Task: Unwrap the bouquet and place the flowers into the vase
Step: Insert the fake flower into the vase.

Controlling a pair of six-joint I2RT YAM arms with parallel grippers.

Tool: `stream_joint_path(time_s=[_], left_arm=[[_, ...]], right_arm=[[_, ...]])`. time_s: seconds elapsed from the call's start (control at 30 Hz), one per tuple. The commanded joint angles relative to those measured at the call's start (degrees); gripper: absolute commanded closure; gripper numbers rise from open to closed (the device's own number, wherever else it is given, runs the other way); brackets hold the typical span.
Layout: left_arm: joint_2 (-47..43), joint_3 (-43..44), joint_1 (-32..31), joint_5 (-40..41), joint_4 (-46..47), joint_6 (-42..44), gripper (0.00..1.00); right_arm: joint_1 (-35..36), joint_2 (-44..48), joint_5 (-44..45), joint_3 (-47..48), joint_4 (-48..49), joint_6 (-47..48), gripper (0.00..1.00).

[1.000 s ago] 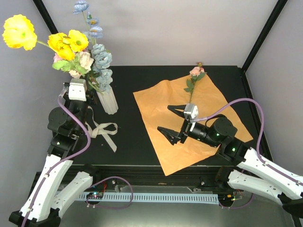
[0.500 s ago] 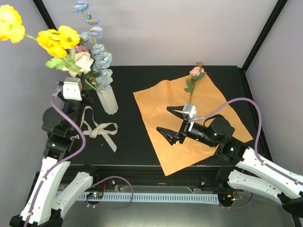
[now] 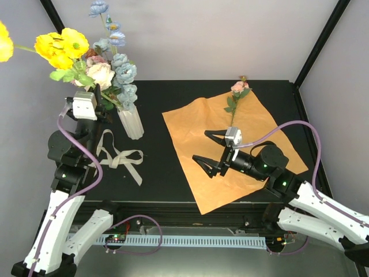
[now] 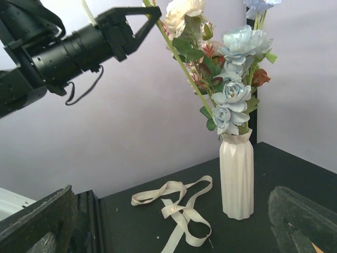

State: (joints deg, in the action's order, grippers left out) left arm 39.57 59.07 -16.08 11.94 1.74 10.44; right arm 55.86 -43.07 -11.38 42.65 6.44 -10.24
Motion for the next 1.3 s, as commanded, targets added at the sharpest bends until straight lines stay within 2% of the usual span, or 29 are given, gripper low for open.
stream_joint_path(time_s=[0.0,0.2,0.37,0.6,0.83,1.0,1.27], left_arm=[[1.1,-1.5,0.8,-1.4,1.5,0.4,0.98],[0.3,-8.2,2.4,-3.6,6.3,-0.6,0.98],[0.5,-4.8,2.6,-3.9,3.0,-1.4,0.99],[-1.1,-1.2,2.6,-2.8,6.3,3.4,0.98],[0.8,0.5,2.7,-2.1,6.2,4.4,0.98],[-0.2,-3.6,2.8,-2.0,8.1,2.1,0.99],[1.7,-6.2,5.4,-3.3,4.5,-4.8,0.98]], right_arm=[[0.1,1.4,0.9,-0.6,1.5,-1.0,0.0],[0.1,1.5,1.2,-1.4,1.9,-0.9,0.0],[0.1,2.0,1.6,-0.8,1.4,-0.2,0.0],[0.1,1.8,1.5,-1.0,2.3,-0.6,0.0],[0.1,1.6,1.4,-0.6,2.4,-0.5,0.0],[0.1,2.1,1.7,-0.8,2.1,-0.6,0.0],[0.1,2.3,1.4,-0.8,2.3,-1.0,0.0]])
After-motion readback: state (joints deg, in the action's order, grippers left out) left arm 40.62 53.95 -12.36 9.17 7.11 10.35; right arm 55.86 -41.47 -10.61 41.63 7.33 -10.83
